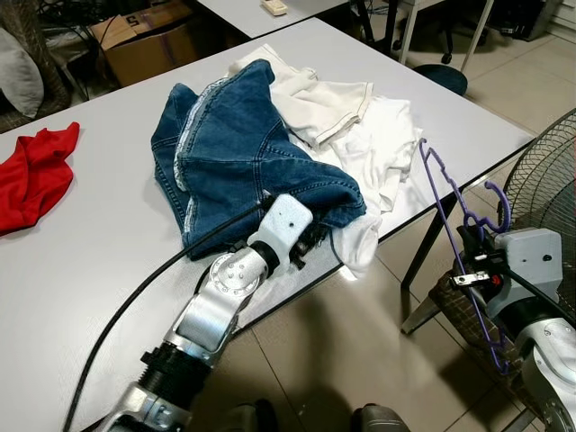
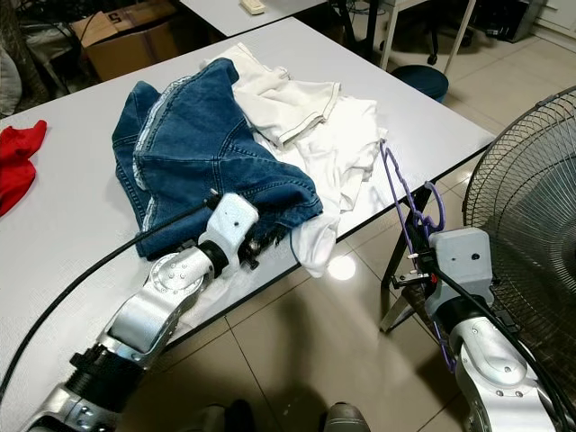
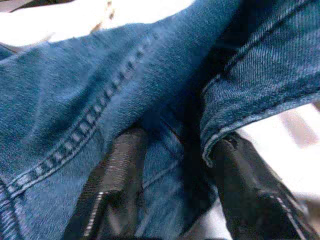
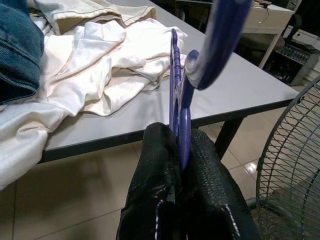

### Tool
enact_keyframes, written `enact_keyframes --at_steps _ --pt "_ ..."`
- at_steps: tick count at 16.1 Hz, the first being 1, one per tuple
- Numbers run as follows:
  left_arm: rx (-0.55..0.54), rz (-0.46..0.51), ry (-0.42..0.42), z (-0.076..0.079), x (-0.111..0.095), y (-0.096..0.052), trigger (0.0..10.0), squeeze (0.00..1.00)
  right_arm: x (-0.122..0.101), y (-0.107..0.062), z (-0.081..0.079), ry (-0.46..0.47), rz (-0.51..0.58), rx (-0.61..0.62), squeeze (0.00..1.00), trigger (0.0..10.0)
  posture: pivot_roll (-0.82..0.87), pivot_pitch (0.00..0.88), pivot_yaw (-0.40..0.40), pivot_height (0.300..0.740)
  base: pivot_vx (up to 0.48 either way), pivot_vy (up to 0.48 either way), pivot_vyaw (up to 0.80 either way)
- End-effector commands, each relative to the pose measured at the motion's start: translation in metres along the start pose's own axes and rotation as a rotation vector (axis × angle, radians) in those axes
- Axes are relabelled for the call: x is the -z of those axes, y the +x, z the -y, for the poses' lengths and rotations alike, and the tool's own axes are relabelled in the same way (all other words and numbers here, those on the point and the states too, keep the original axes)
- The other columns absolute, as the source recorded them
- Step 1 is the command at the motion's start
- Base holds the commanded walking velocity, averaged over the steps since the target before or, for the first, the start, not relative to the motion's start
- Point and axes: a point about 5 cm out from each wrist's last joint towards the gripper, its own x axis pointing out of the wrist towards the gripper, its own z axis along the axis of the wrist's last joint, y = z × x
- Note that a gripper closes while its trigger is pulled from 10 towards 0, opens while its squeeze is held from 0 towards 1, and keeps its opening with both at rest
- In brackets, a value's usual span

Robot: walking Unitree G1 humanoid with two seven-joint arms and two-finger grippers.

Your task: Hang hanger

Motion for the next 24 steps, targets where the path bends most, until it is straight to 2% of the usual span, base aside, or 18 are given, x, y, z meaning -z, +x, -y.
enact_keyframes --at_steps 1,4,10,15,17,21,23,24 --pt "-0.008 0.006 -0.019 -0.003 0.002 -0.002 0.0 0.0 -0.002 0.0 -0.001 0.003 0.016 -0.004 0.0 10.0 -0.28 0.123 0.1 0.74 0.0 0.0 0.0" --pt "-0.028 0.035 -0.077 -0.004 0.002 -0.002 0.0 0.0 -0.003 0.002 -0.001 0.0 0.02 -0.009 0.0 10.0 -0.28 0.126 0.095 0.74 0.0 0.0 0.0" --pt "0.028 0.106 -0.219 0.005 -0.004 -0.001 0.0 0.0 -0.003 0.003 -0.002 -0.004 0.02 -0.013 0.0 10.0 -0.27 0.132 0.091 0.74 0.0 0.0 0.0" --pt "0.011 0.141 -0.29 0.002 -0.008 -0.003 0.0 0.0 -0.004 0.004 -0.002 -0.005 0.023 -0.014 0.0 10.0 -0.27 0.136 0.088 0.74 0.0 0.0 0.0" --pt "-0.021 0.16 -0.289 -0.004 -0.01 -0.005 0.0 0.0 -0.004 0.005 -0.002 -0.005 0.026 -0.014 0.0 10.0 -0.27 0.135 0.087 0.74 0.0 0.0 0.0" --pt "-0.112 0.25 -0.245 -0.029 -0.025 -0.015 0.0 0.0 -0.006 0.01 -0.004 0.0 0.039 -0.02 0.0 10.0 -0.25 0.127 0.087 0.74 0.0 0.0 0.0" --pt "-0.102 0.327 -0.194 -0.049 -0.044 -0.029 0.0 0.0 -0.008 0.014 -0.007 0.003 0.051 -0.034 0.0 10.0 -0.24 0.119 0.085 0.74 0.0 0.0 0.0" --pt "-0.109 0.382 -0.193 -0.064 -0.057 -0.042 0.0 0.0 -0.008 0.017 -0.008 0.005 0.057 -0.042 0.0 10.0 -0.22 0.112 0.083 0.74 0.0 0.0 0.0"
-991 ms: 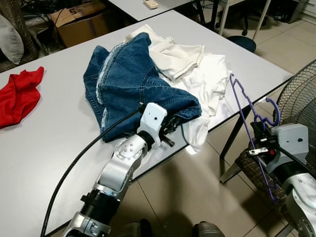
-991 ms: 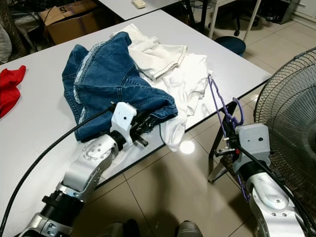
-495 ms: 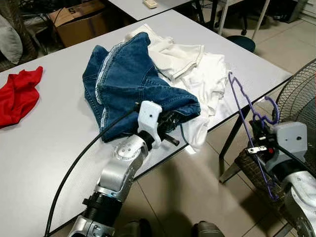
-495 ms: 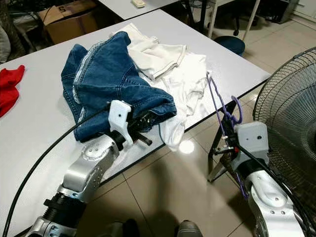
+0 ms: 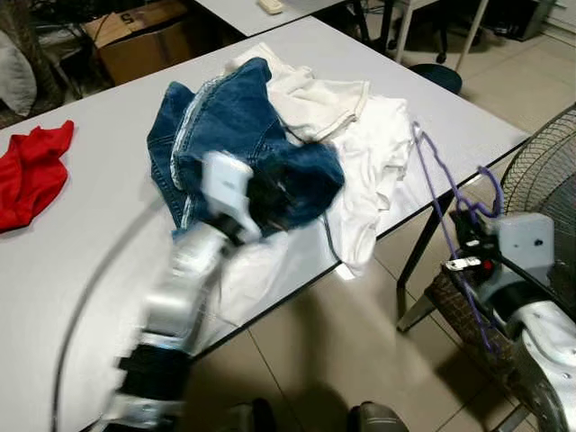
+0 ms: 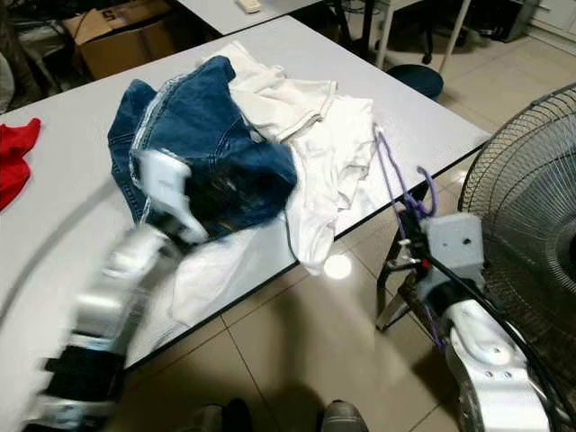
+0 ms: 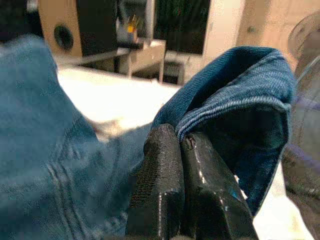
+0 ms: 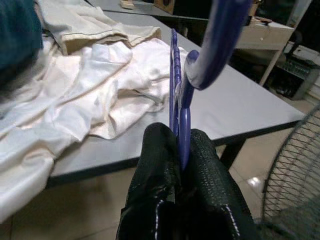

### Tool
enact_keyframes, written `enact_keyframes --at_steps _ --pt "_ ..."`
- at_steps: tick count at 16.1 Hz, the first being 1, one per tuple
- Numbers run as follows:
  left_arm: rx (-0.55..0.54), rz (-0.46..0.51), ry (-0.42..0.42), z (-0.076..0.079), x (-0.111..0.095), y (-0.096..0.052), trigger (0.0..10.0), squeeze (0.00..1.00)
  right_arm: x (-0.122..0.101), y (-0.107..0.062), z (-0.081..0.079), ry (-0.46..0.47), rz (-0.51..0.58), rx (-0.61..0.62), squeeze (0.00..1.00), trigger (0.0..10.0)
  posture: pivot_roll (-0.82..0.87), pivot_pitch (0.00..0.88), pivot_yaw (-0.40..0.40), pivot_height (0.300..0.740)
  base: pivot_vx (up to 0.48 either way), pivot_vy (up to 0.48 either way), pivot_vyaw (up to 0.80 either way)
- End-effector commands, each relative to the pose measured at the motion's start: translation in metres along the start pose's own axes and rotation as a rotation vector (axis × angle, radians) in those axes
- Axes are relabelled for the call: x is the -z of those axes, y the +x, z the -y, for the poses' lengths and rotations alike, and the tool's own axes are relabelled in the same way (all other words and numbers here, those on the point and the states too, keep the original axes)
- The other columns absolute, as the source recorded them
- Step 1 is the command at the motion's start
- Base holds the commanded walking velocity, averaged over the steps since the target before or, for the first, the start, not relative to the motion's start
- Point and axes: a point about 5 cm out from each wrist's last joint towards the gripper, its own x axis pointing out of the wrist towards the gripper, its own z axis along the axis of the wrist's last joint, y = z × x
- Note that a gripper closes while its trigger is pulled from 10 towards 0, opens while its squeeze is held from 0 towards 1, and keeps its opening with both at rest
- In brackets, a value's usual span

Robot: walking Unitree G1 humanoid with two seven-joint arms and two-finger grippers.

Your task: Hang hanger

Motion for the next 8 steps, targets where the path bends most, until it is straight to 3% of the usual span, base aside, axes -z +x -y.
enact_keyframes --at_steps 1,2,3,4,6,7,8 --pt "-0.01 0.075 0.01 -0.011 -0.022 -0.004 0.0 0.0 0.001 0.002 -0.003 0.002 0.002 -0.014 0.0 10.0 -0.22 0.109 0.082 0.74 0.0 0.0 0.0" --pt "-0.051 0.109 0.025 -0.024 -0.034 -0.009 0.0 0.0 0.001 0.005 -0.004 0.007 0.008 -0.021 0.0 10.0 -0.2 0.103 0.079 0.74 0.0 0.0 0.0" --pt "-0.172 0.155 0.087 -0.055 -0.058 -0.02 0.0 0.0 0.0 0.011 -0.008 0.016 0.022 -0.033 0.0 10.0 -0.18 0.09 0.074 0.74 0.0 0.0 0.0" --pt "-0.215 0.175 0.114 -0.066 -0.067 -0.024 0.0 0.0 0.0 0.013 -0.009 0.02 0.028 -0.038 0.0 10.0 -0.18 0.088 0.073 0.74 0.0 0.0 0.0" --pt "-0.36 0.295 0.332 -0.103 -0.128 -0.035 0.0 0.0 -0.004 0.023 -0.016 0.031 0.06 -0.067 0.0 10.0 -0.15 0.07 0.072 0.74 0.0 0.0 0.0" --pt "-0.403 0.319 0.521 -0.107 -0.153 -0.037 0.0 0.0 -0.006 0.026 -0.018 0.037 0.071 -0.072 0.0 10.0 -0.15 0.067 0.074 0.74 0.0 0.0 0.0" --pt "-0.448 0.381 0.649 -0.105 -0.181 -0.037 0.0 0.0 -0.006 0.028 -0.019 0.047 0.085 -0.068 0.0 10.0 -0.14 0.055 0.083 0.74 0.0 0.0 0.0"
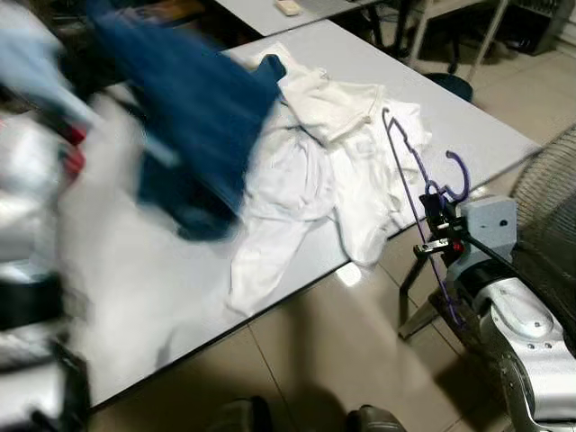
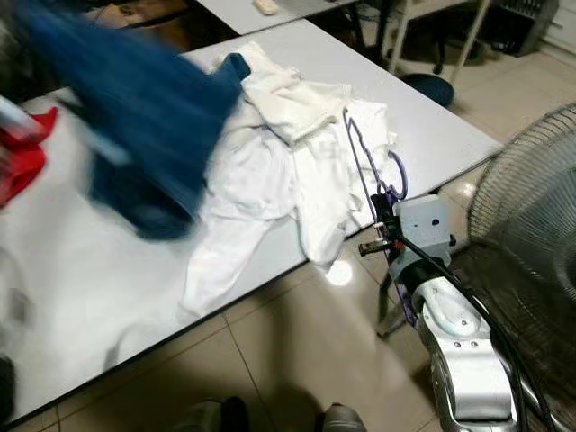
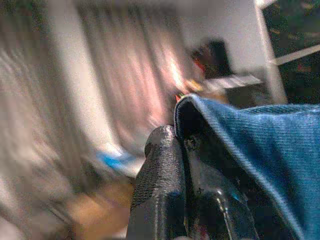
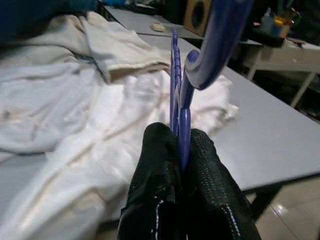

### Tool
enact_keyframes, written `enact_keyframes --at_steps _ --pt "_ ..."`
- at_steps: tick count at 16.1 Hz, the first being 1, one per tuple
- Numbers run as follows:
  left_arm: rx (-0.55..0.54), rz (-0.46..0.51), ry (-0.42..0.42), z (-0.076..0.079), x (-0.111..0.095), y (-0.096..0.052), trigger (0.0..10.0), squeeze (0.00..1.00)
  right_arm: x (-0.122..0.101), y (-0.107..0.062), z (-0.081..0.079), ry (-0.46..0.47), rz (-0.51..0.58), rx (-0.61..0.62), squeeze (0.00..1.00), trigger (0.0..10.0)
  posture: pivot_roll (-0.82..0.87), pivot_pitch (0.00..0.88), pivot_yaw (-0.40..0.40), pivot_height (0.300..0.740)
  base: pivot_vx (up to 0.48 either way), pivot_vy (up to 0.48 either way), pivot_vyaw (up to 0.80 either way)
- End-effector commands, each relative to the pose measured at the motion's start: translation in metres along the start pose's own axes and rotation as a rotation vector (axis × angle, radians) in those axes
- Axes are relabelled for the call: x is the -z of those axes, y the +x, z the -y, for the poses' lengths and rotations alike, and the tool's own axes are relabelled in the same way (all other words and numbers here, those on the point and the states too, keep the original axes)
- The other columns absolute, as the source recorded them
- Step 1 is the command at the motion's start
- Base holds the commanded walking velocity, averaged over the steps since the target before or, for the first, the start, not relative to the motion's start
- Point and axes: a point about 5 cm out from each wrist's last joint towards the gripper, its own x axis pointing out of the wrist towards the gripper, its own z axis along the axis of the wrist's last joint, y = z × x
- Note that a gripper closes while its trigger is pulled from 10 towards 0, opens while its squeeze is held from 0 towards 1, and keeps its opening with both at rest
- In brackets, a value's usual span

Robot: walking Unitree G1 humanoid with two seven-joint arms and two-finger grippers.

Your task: Hang hanger

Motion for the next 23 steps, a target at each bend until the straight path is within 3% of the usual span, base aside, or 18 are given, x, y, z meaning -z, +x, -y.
enact_keyframes --at_steps 1,3,4,5,6,7,9,10,12,13,15,18,19,20,21,22,23 --pt "-0.093 0.128 0.128 -0.013 -0.036 0.011 0.0 0.0 -0.002 0.003 -0.003 0.014 0.029 -0.001 0.0 10.0 -0.13 0.053 0.089 0.74 0.0 0.0 0.0" --pt "-0.056 0.221 0.264 -0.005 -0.063 0.024 0.0 0.0 -0.002 0.003 -0.002 0.03 0.045 0.02 0.0 10.0 -0.12 0.046 0.11 0.74 0.0 0.0 0.0" --pt "-0.046 0.233 0.274 -0.003 -0.067 0.026 0.0 0.0 -0.002 0.003 -0.002 0.032 0.046 0.023 0.0 10.0 -0.12 0.046 0.112 0.74 0.0 0.0 0.0" --pt "0.041 0.218 0.283 0.012 -0.068 0.034 0.0 0.0 -0.001 0.003 -0.003 0.035 0.047 0.026 0.0 10.0 -0.12 0.045 0.117 0.74 0.0 0.0 0.0" --pt "0.142 0.172 0.27 0.032 -0.058 0.039 0.0 0.0 0.0 0.002 -0.003 0.036 0.047 0.029 0.0 10.0 -0.12 0.045 0.127 0.74 0.0 0.0 0.0" --pt "0.267 0.107 0.246 0.063 -0.041 0.039 0.0 0.0 0.001 0.001 -0.004 0.038 0.047 0.038 0.0 10.0 -0.12 0.045 0.127 0.74 0.0 0.0 0.0" --pt "0.379 0.031 0.176 0.097 -0.021 0.034 0.0 0.0 0.001 -0.002 -0.002 0.039 0.05 0.055 0.0 10.0 -0.14 0.048 0.157 0.74 0.0 0.0 0.0" --pt "0.482 -0.049 0.205 0.12 0.0 0.026 0.0 0.0 0.002 -0.005 -0.001 0.033 0.045 0.068 0.0 10.0 -0.15 0.051 0.17 0.74 0.0 0.0 0.0" --pt "0.529 -0.135 0.246 0.122 0.019 0.018 0.0 0.0 0.003 -0.008 0.0 0.028 0.039 0.069 0.0 10.0 -0.16 0.057 0.178 0.74 0.0 0.0 0.0" --pt "0.589 -0.262 0.349 0.115 0.045 0.004 0.0 0.0 0.005 -0.013 0.002 0.019 0.025 0.073 0.0 10.0 -0.17 0.063 0.179 0.74 0.0 0.0 0.0" --pt "0.677 -0.382 0.417 0.111 0.066 -0.015 0.0 0.0 0.008 -0.017 0.004 0.012 0.008 0.073 0.0 10.0 -0.17 0.075 0.173 0.74 0.0 0.0 0.0" --pt "0.79 -0.53 0.391 0.118 0.089 -0.042 0.0 0.0 0.009 -0.018 0.003 0.003 -0.004 0.065 0.0 10.0 -0.18 0.085 0.165 0.74 0.0 0.0 0.0" --pt "0.759 -0.544 0.322 0.123 0.091 -0.045 5.5 0.0 0.009 -0.019 0.004 0.0 -0.007 0.062 0.0 10.0 -0.18 0.087 0.163 0.74 0.0 0.0 0.0" --pt "0.671 -0.554 0.026 0.133 0.088 -0.045 10.0 0.0 0.009 -0.02 0.005 -0.003 -0.01 0.062 0.0 10.0 -0.19 0.086 0.159 0.74 0.0 0.0 0.0" --pt "0.646 -0.554 -0.038 0.134 0.086 -0.045 10.0 0.14 0.009 -0.02 0.005 -0.003 -0.011 0.062 0.0 10.0 -0.19 0.086 0.159 0.74 0.0 0.0 0.0" --pt "0.619 -0.564 -0.162 0.139 0.084 -0.048 10.0 1.0 0.009 -0.021 0.005 -0.006 -0.014 0.061 0.0 10.0 -0.19 0.086 0.16 0.74 0.0 0.0 0.0" --pt "0.595 -0.58 -0.233 0.142 0.083 -0.052 10.0 1.0 0.009 -0.021 0.005 -0.007 -0.014 0.061 0.0 10.0 -0.19 0.085 0.162 0.74 0.0 0.0 0.0"
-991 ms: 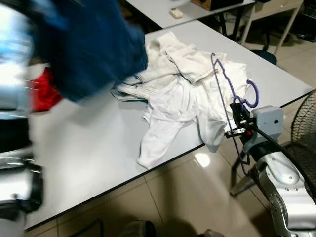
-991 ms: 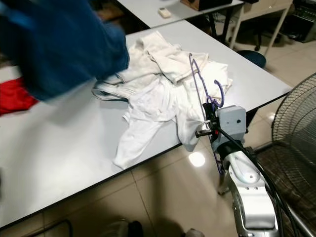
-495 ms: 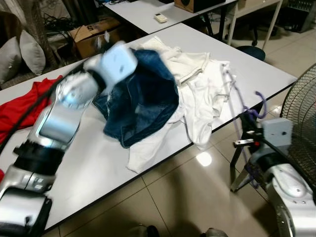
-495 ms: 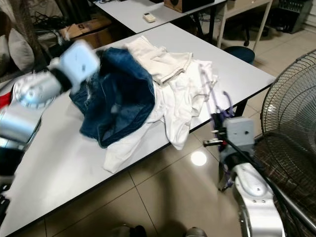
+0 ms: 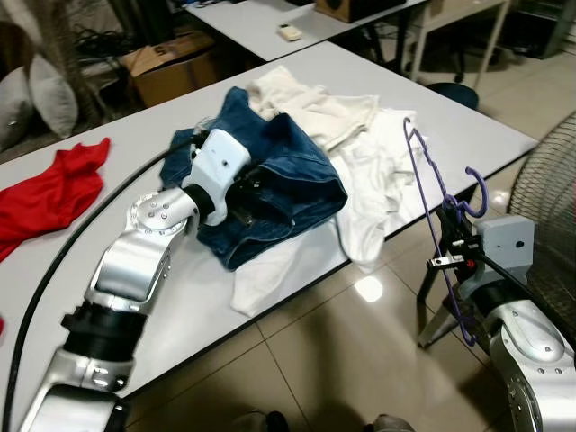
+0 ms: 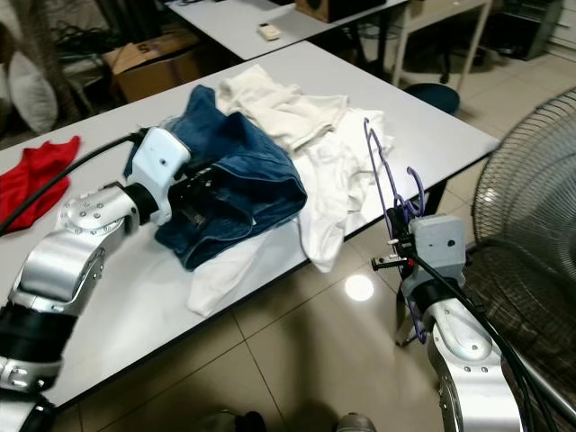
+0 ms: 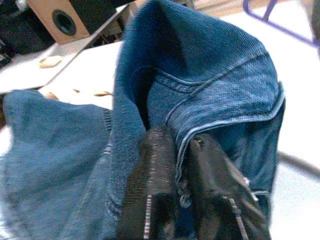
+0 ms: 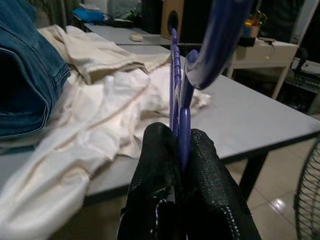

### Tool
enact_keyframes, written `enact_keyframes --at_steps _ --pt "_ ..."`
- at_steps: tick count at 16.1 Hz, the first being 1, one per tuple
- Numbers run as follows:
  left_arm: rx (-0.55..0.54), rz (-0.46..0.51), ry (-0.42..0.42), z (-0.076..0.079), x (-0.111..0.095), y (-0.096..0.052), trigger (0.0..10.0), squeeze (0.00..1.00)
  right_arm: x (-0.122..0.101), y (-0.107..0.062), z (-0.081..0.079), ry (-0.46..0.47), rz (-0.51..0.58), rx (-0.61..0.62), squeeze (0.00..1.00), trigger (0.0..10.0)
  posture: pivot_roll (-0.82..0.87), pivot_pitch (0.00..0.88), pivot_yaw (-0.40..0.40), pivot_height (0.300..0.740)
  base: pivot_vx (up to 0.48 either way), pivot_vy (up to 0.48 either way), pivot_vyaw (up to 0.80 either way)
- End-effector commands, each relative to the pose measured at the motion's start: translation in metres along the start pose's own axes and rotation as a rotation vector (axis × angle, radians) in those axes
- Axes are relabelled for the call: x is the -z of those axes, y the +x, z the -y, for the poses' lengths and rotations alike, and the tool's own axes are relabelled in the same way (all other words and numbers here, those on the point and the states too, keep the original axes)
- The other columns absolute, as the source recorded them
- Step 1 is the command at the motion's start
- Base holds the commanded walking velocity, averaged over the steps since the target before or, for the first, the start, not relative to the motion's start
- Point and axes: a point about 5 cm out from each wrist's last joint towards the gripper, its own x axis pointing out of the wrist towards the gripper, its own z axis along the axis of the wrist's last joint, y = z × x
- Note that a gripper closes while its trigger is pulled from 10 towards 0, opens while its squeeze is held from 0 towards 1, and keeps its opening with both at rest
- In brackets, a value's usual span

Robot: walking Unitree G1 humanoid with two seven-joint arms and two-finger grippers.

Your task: Hang hanger

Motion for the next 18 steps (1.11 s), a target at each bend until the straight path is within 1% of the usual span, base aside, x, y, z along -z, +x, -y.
enact_keyframes --at_steps 1,2,3,4,6,7,8,9,10,12,13,16,17,18 --pt "-0.038 0.001 -0.049 -0.004 0.002 -0.008 10.0 1.0 -0.006 -0.002 -0.001 -0.011 0.016 -0.011 0.0 10.0 -0.2 0.086 0.163 0.74 0.0 0.0 0.0" --pt "-0.034 0.009 -0.048 0.002 0.005 -0.012 10.0 1.0 -0.007 -0.002 0.001 -0.014 0.018 -0.005 0.0 10.0 -0.2 0.086 0.158 0.74 0.0 0.0 0.0" --pt "-0.029 0.013 -0.023 0.008 0.011 -0.017 10.0 1.0 -0.007 -0.003 0.003 -0.017 0.017 -0.004 0.0 10.0 -0.2 0.085 0.155 0.74 0.0 0.0 0.0" --pt "-0.02 0.012 -0.02 0.012 0.014 -0.02 10.0 1.0 -0.007 -0.003 0.003 -0.018 0.017 -0.005 0.0 10.0 -0.21 0.085 0.154 0.74 0.0 0.0 0.0" --pt "0.014 0.0 -0.088 0.025 0.021 -0.023 10.0 1.0 -0.008 -0.003 0.004 -0.024 0.017 -0.008 0.0 10.0 -0.21 0.086 0.147 0.74 0.0 0.0 0.0" --pt "0.02 0.014 -0.122 0.031 0.023 -0.02 10.0 1.0 -0.009 -0.002 0.004 -0.027 0.018 -0.009 0.0 10.0 -0.22 0.085 0.144 0.74 0.0 0.0 0.0" --pt "0.017 0.018 -0.134 0.033 0.024 -0.019 10.0 1.0 -0.01 -0.002 0.005 -0.028 0.018 -0.01 0.0 10.0 -0.22 0.085 0.143 0.74 0.0 0.0 0.0" --pt "0.018 0.017 -0.108 0.04 0.028 -0.015 10.0 1.0 -0.01 -0.002 0.005 -0.032 0.019 -0.012 0.0 10.0 -0.22 0.086 0.14 0.74 0.0 0.0 0.0" --pt "0.026 0.025 -0.103 0.046 0.031 -0.011 10.0 1.0 -0.011 -0.002 0.006 -0.036 0.019 -0.013 0.0 10.0 -0.23 0.087 0.138 0.74 0.0 0.0 0.0" --pt "0.082 0.035 -0.107 0.06 0.03 -0.004 10.0 1.0 -0.012 -0.003 0.007 -0.039 0.019 -0.015 0.0 10.0 -0.23 0.089 0.133 0.74 0.0 0.0 0.0" --pt "0.128 0.027 -0.086 0.072 0.03 0.002 10.0 1.0 -0.012 -0.004 0.007 -0.042 0.017 -0.019 0.0 10.0 -0.24 0.091 0.13 0.74 0.0 0.0 0.0" --pt "0.13 -0.013 -0.084 0.079 0.034 0.01 10.0 1.0 -0.014 -0.006 0.008 -0.051 0.015 -0.019 0.0 10.0 -0.25 0.107 0.126 0.74 0.0 0.0 0.0" --pt "0.109 -0.05 -0.094 0.081 0.04 0.014 10.0 0.13 -0.015 -0.007 0.009 -0.056 0.011 -0.018 0.0 10.0 -0.26 0.117 0.123 0.74 0.0 0.0 0.0" --pt "0.065 -0.075 -0.114 0.08 0.046 0.017 10.0 0.0 -0.015 -0.008 0.01 -0.06 0.009 -0.019 0.0 10.0 -0.26 0.121 0.123 0.74 0.0 0.0 0.0"
